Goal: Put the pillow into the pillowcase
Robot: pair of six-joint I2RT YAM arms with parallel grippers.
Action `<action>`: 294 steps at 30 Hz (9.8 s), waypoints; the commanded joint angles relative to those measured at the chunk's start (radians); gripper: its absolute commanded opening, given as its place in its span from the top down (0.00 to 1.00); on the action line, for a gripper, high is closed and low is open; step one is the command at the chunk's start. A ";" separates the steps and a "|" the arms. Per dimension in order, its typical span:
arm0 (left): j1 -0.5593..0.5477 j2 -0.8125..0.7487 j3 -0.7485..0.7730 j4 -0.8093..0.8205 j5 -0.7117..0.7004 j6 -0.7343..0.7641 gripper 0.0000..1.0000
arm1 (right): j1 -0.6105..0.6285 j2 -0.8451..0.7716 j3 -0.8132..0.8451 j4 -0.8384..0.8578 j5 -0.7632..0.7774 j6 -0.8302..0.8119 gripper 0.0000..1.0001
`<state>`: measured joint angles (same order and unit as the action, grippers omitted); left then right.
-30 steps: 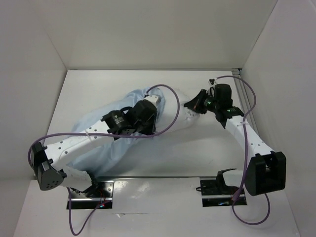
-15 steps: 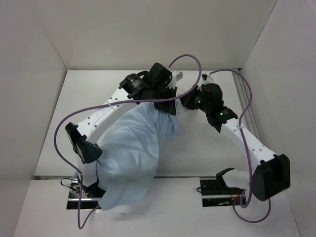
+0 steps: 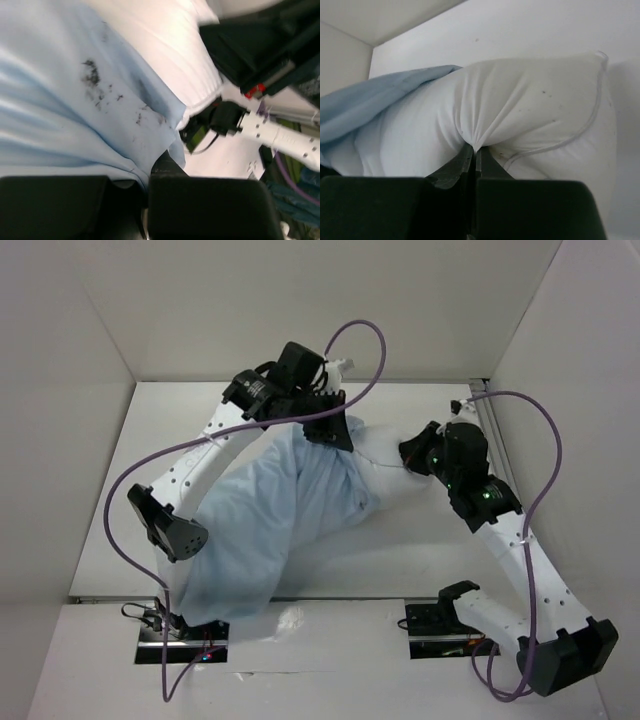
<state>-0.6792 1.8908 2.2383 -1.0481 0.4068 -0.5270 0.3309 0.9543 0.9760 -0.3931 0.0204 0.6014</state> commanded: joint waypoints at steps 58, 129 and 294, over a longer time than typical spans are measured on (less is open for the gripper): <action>-0.456 -0.546 -1.006 0.332 -0.750 -0.396 0.12 | -0.062 0.034 -0.183 0.158 -0.303 0.057 1.00; -0.257 -0.234 -0.206 0.537 -0.320 -0.103 1.00 | -0.012 0.043 -0.077 0.087 -0.310 -0.014 1.00; -0.405 -0.303 -1.181 0.725 -0.919 -0.240 0.61 | -0.006 0.054 -0.384 0.114 -0.672 -0.003 0.17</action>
<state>-1.0946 1.5829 1.0454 -0.3374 -0.4652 -0.7662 0.3019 0.9985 0.5827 -0.3771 -0.6651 0.5682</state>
